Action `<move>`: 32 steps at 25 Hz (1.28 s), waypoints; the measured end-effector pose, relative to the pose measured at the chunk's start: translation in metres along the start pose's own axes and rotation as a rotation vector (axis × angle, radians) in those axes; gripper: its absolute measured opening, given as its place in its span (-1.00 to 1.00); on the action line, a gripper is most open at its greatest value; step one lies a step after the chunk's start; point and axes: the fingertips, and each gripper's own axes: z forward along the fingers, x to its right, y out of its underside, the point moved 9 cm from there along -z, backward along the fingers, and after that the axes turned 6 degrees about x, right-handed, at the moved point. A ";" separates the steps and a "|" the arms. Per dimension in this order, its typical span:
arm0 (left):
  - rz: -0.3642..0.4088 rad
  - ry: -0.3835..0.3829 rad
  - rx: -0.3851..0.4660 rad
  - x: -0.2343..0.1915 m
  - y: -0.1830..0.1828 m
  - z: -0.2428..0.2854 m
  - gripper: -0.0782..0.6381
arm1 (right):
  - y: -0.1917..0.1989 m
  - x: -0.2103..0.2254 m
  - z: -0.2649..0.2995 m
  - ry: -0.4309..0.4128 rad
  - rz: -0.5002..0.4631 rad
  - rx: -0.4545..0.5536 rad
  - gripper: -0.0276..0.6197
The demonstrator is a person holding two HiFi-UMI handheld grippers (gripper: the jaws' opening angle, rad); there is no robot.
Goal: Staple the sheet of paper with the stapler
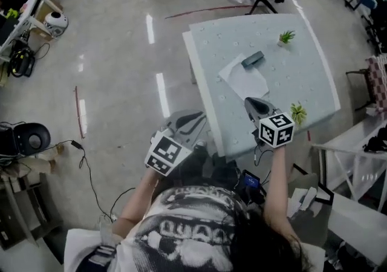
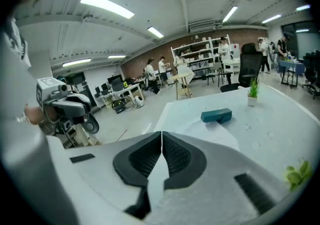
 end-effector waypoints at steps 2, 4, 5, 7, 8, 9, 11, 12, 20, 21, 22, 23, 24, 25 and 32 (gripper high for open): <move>0.016 0.030 -0.012 0.002 0.002 -0.001 -0.69 | 0.010 -0.020 -0.016 0.025 0.026 0.024 -0.92; 0.033 0.063 -0.023 0.007 0.004 0.000 -0.69 | 0.023 -0.036 -0.035 0.063 0.055 0.049 -0.92; 0.039 0.080 -0.026 0.010 0.005 0.002 -0.69 | 0.029 -0.042 -0.045 0.087 0.074 0.064 -0.92; 0.039 0.107 -0.028 0.018 0.009 0.005 -0.69 | 0.041 -0.052 -0.064 0.129 0.109 0.095 -0.92; 0.036 0.116 -0.030 0.021 0.011 0.006 -0.69 | 0.046 -0.056 -0.073 0.145 0.121 0.109 -0.92; 0.033 0.122 -0.032 0.026 0.012 0.007 -0.69 | 0.050 -0.061 -0.082 0.160 0.129 0.122 -0.92; 0.030 0.137 -0.031 0.034 0.013 0.009 -0.69 | 0.056 -0.068 -0.099 0.189 0.137 0.149 -0.92; 0.030 0.145 -0.026 0.039 0.012 0.010 -0.69 | 0.059 -0.071 -0.107 0.204 0.139 0.163 -0.92; 0.054 0.164 0.024 0.094 -0.002 0.016 -0.69 | 0.087 -0.096 -0.168 0.238 0.150 0.220 -0.92; 0.058 0.163 0.031 0.102 -0.003 0.014 -0.69 | 0.091 -0.100 -0.174 0.238 0.151 0.228 -0.92; 0.063 0.162 0.035 0.111 -0.003 0.012 -0.69 | 0.096 -0.103 -0.180 0.237 0.152 0.234 -0.92; 0.068 0.162 0.038 0.120 -0.003 0.008 -0.69 | 0.102 -0.107 -0.185 0.235 0.150 0.238 -0.92; 0.074 0.163 0.040 0.129 -0.002 0.005 -0.69 | 0.107 -0.111 -0.190 0.233 0.147 0.239 -0.92; 0.078 0.164 0.040 0.139 -0.001 0.001 -0.69 | 0.112 -0.115 -0.196 0.230 0.142 0.241 -0.92; 0.087 0.151 0.031 0.192 0.015 -0.030 -0.69 | 0.138 -0.144 -0.226 0.199 0.112 0.252 -0.96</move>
